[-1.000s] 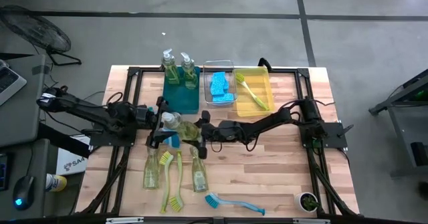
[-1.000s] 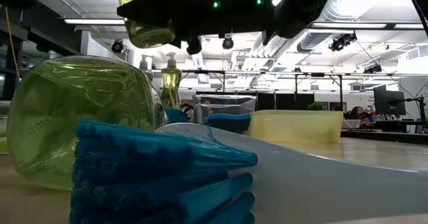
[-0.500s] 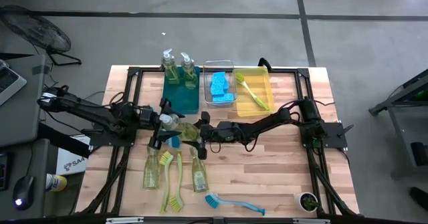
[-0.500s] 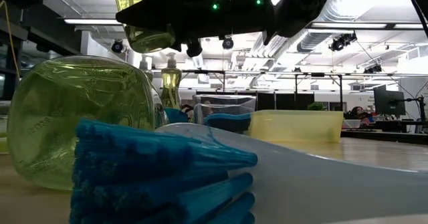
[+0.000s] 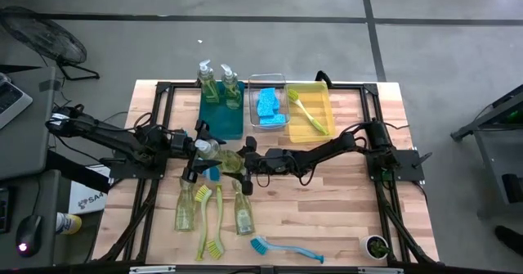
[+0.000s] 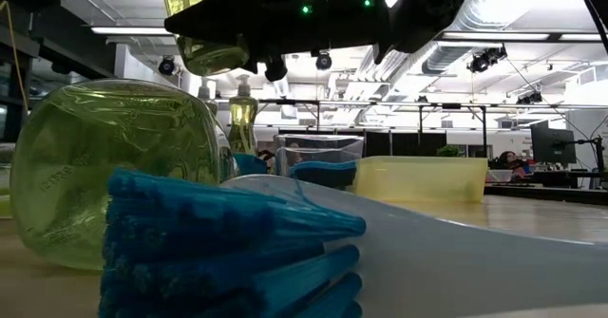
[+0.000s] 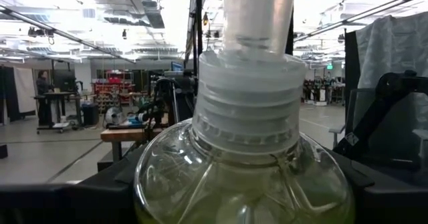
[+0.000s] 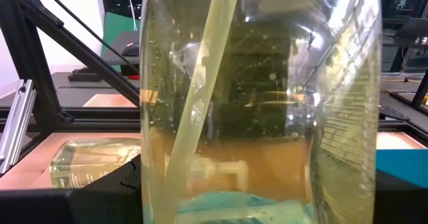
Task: Pick & Place Kitchen Sink Supplies
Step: Put the dishwashing liquid into the blue bin
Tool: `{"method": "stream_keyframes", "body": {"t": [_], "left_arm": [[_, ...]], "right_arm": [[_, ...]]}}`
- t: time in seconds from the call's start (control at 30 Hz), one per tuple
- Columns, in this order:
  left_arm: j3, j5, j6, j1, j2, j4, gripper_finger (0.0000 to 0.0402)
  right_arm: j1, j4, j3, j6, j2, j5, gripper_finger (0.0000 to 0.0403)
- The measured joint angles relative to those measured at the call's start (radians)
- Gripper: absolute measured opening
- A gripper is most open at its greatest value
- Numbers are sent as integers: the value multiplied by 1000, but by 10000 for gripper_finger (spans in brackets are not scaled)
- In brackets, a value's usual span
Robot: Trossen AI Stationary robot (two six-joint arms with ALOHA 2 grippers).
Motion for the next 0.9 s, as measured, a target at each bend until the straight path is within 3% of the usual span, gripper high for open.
{"method": "stream_keyframes", "body": {"t": [0.47,0.7,0.9], "left_arm": [[0,7,7,0,-1,-22,255],[0,7,18,0,1,-37,255],[-1,-35,27,-2,-4,-56,254]], "right_arm": [[0,-11,0,0,0,6,253],[-1,-18,0,39,0,3,322],[4,-8,0,37,-6,12,336]]}}
